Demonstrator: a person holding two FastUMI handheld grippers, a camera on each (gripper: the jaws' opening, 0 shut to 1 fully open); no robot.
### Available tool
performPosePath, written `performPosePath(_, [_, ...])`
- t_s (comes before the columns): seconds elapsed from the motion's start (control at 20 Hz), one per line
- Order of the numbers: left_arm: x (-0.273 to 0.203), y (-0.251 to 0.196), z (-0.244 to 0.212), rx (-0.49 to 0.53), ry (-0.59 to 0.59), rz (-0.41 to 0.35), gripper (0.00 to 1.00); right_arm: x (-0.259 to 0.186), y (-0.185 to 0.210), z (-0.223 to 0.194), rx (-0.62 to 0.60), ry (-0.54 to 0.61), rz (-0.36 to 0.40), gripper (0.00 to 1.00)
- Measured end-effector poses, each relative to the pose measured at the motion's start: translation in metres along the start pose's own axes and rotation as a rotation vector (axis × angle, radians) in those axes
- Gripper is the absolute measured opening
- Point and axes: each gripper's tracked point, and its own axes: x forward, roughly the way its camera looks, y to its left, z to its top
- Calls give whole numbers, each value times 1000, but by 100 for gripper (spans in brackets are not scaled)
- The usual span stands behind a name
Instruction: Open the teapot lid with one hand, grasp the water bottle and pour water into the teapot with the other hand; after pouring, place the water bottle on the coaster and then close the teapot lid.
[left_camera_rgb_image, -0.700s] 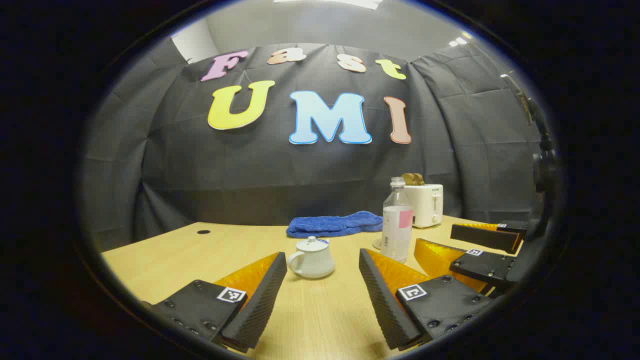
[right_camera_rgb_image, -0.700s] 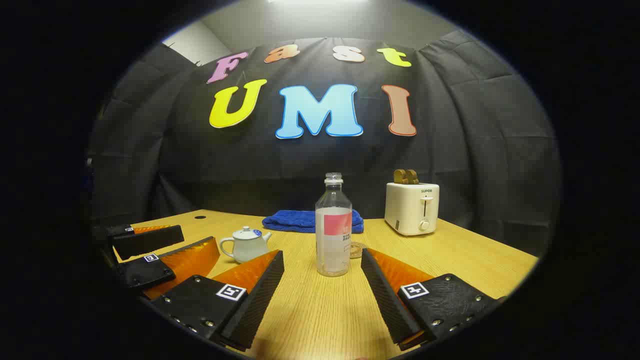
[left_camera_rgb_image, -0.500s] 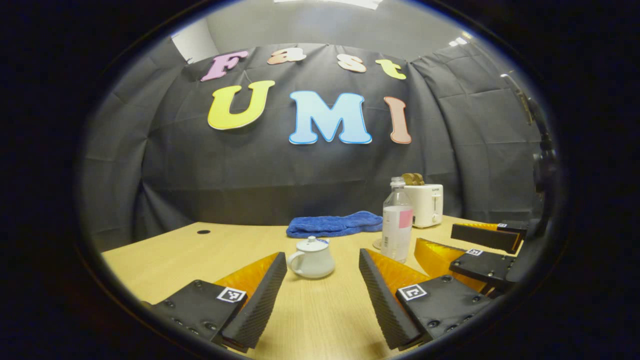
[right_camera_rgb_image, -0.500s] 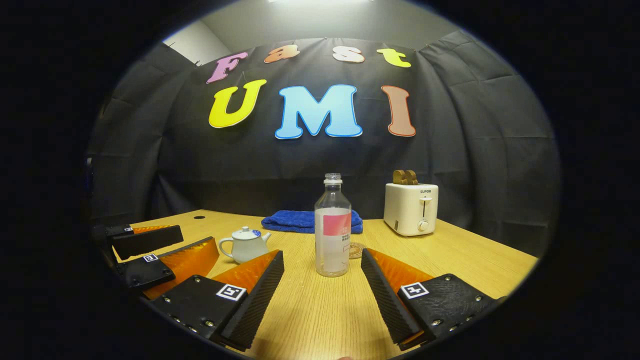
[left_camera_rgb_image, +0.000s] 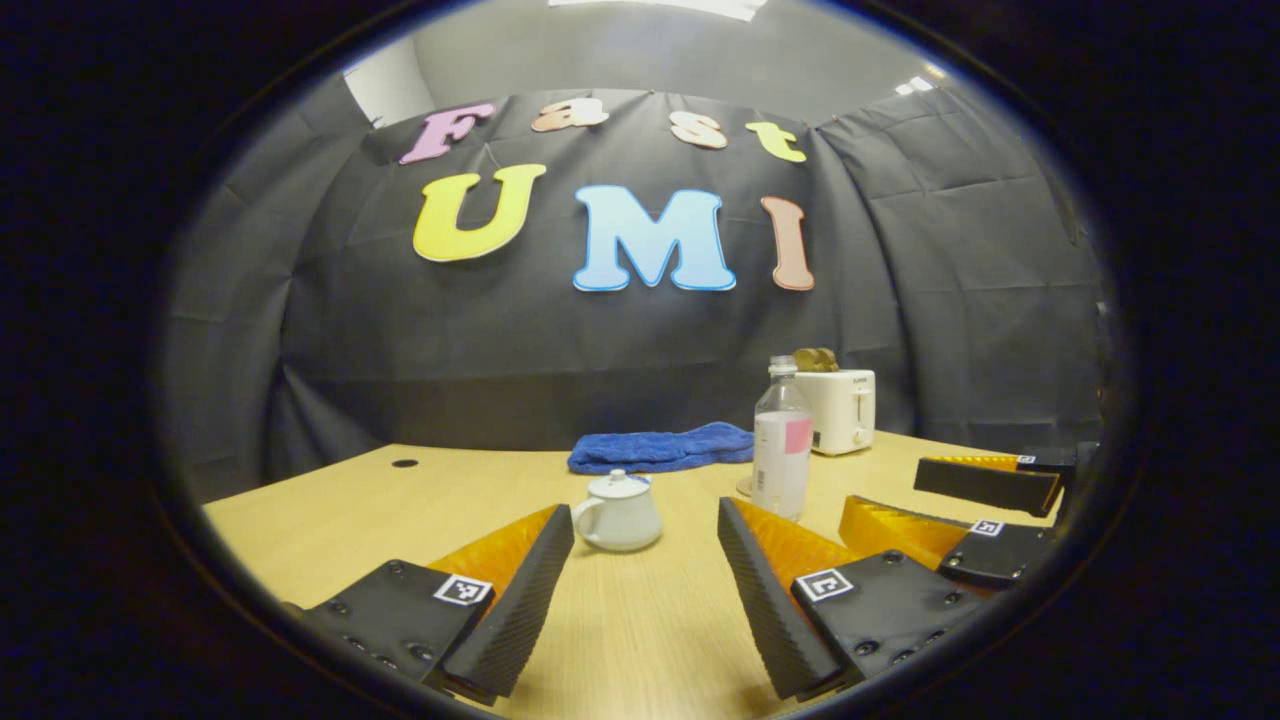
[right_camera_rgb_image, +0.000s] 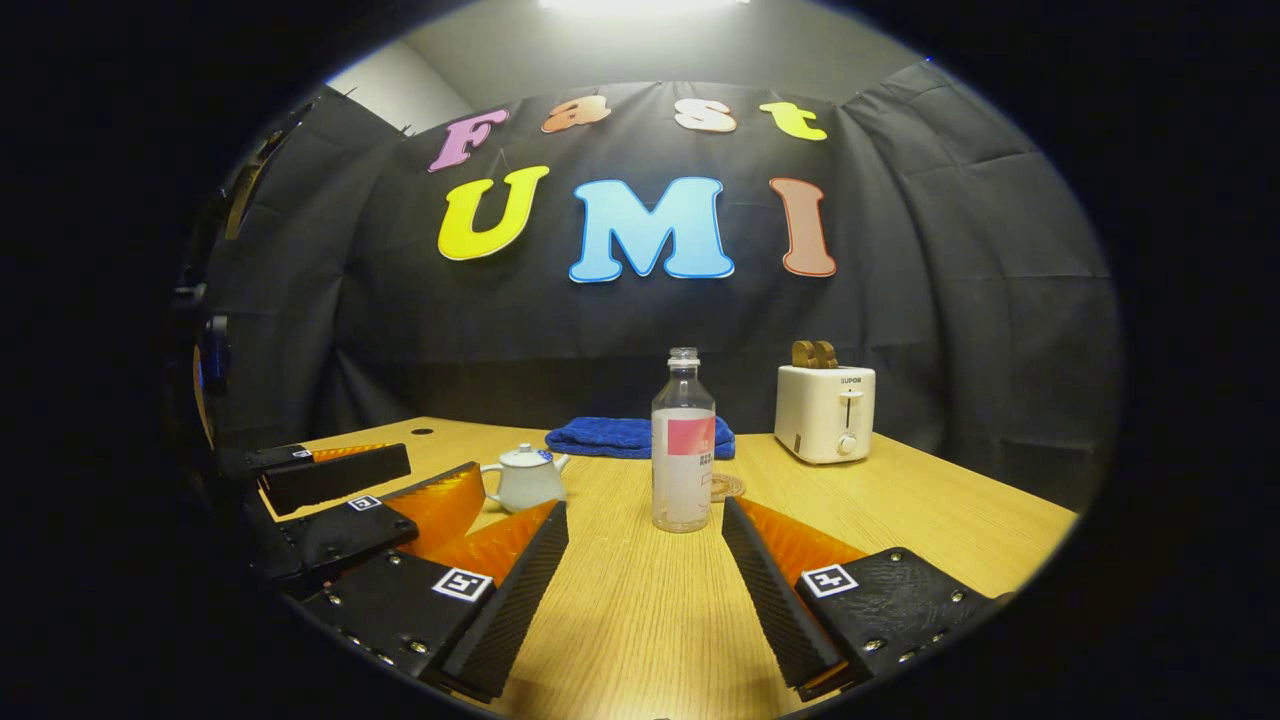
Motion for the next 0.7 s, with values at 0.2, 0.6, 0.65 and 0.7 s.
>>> performPosePath(0.2, [-16, 0, -3, -2, 2, -2, 97, -8, 7, -4, 0, 8, 36, 96])
performPosePath(0.6, [-20, 1, 2, -56, 8, -10, 97, -2, -3, 16, -82, -24, -20, 96])
performPosePath(0.65, [-18, 5, 9, -60, 10, -4, 97, 0, -3, 24, -90, -33, -21, 96])
performPosePath(0.7, [-17, 9, 15, -62, 6, 0, 97, 2, -5, 28, -95, -38, -28, 96])
